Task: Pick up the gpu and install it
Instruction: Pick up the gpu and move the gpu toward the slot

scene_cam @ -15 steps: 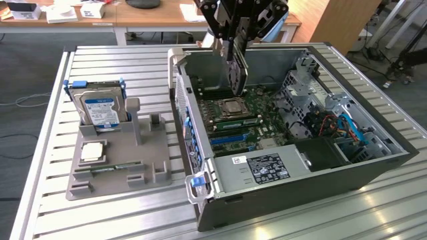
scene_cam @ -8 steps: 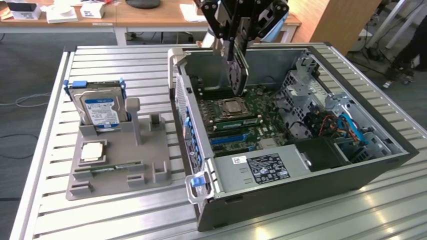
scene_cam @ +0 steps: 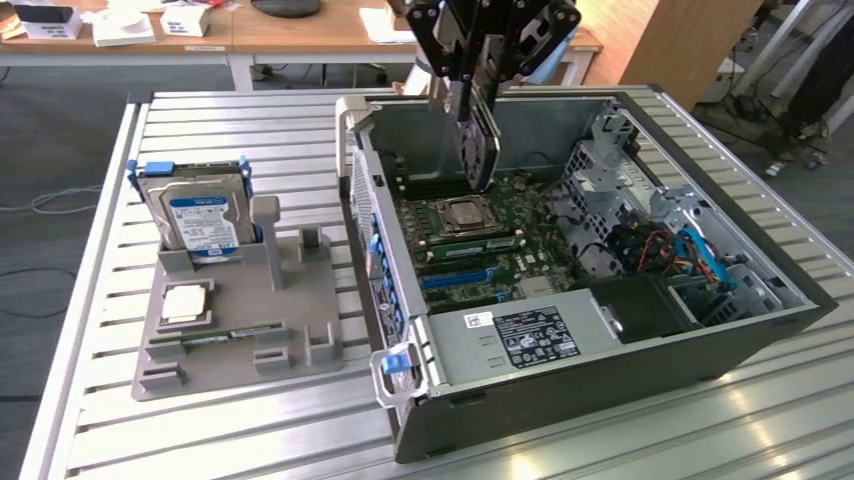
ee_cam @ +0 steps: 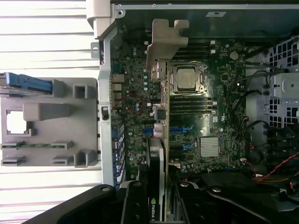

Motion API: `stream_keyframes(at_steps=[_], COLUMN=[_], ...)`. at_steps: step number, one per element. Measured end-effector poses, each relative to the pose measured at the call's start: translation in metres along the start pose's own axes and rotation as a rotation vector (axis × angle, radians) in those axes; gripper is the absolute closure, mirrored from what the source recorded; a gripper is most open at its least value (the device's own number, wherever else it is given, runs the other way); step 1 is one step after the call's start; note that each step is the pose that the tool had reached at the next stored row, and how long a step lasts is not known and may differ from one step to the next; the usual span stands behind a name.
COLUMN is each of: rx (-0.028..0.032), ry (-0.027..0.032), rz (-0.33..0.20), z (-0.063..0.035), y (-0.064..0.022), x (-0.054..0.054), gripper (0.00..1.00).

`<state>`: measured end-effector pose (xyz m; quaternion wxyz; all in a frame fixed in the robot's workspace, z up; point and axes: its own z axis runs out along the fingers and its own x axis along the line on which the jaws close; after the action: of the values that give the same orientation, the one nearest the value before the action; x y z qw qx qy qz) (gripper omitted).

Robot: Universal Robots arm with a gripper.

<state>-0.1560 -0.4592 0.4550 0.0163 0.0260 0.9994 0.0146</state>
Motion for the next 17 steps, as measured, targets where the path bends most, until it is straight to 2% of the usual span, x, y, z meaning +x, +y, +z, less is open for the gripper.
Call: stream_keyframes(at_steps=[17], rx=[0.0000], ry=[0.0000], rz=[0.000], z=[0.0004], y=[0.0006], x=[-0.012], gripper=[0.73])
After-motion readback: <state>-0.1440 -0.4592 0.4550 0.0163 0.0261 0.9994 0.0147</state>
